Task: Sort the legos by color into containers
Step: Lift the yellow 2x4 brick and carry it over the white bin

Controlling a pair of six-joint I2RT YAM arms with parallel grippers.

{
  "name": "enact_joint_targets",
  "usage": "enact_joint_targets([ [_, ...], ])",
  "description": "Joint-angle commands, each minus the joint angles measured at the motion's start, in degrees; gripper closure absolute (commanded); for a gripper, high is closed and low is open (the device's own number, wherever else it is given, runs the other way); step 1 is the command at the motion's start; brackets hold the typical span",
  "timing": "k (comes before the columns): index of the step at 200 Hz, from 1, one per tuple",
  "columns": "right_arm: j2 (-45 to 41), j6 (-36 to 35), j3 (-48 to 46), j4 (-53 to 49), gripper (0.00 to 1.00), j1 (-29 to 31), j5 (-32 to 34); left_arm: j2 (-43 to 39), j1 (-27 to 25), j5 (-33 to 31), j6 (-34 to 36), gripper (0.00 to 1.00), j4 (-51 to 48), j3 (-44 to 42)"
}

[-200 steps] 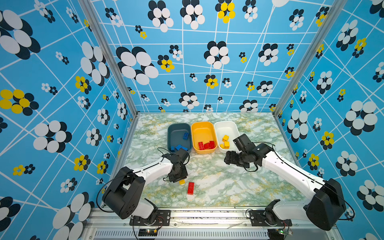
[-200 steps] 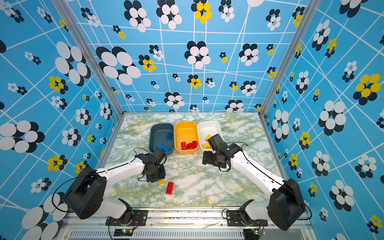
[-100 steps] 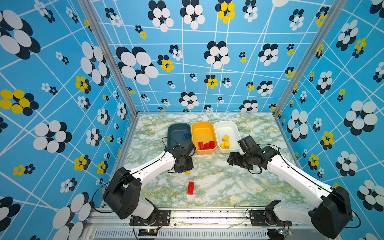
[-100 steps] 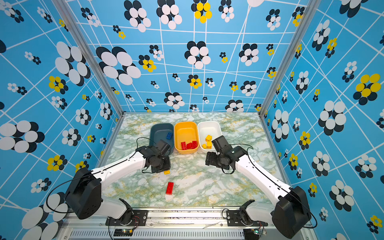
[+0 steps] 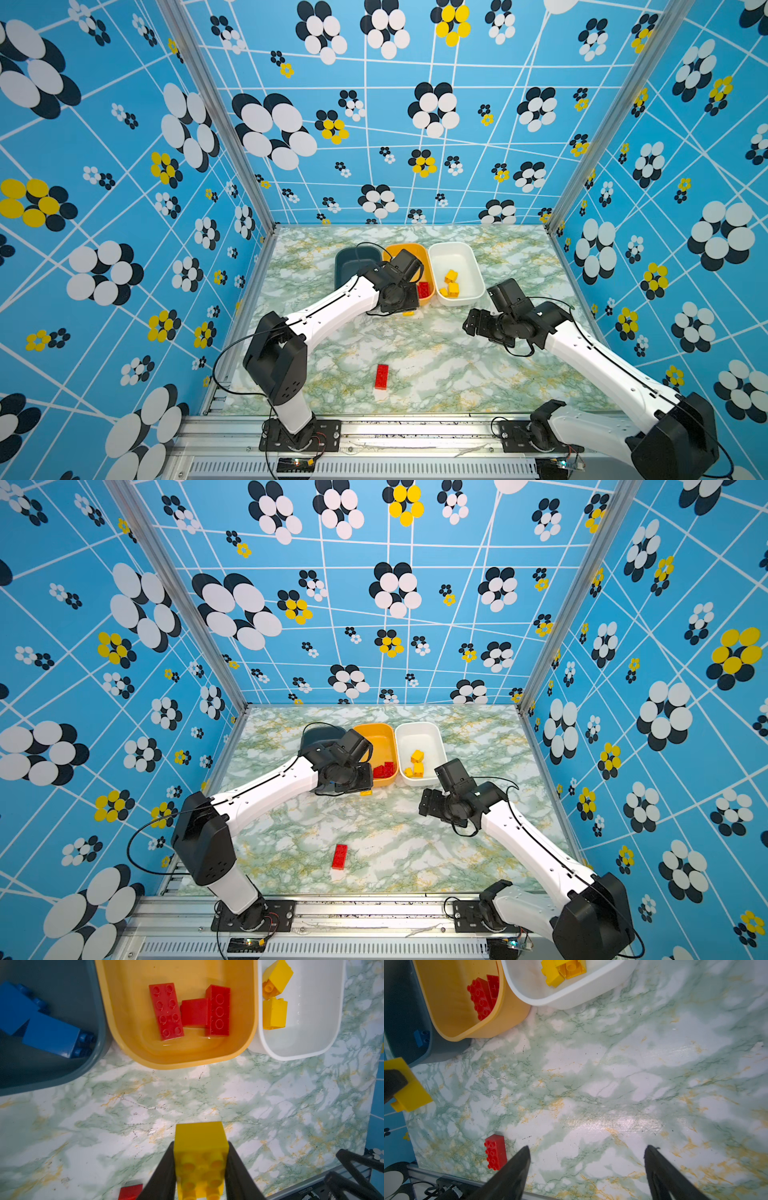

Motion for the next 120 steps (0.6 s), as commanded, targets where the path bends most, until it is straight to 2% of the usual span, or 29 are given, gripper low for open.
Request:
enact_joint_targets([
  [1, -1.60, 1.24, -1.04, -1.84, 0.13, -0.45, 0.13, 3.97, -0.89, 1.24, 2.10, 0.76, -0.42, 5.88],
  [65, -4.37, 2.02, -1.49, -3.51, 0.12, -0.54, 0.94, 18.27, -2.65, 3.32, 5.02, 0.76, -2.05, 25.30],
  [120, -5.87, 2.38, -1.19, -5.05, 0.12, -0.54, 1.55, 28.10, -3.03, 3.02, 6.04, 0.77, -3.57, 36.96],
])
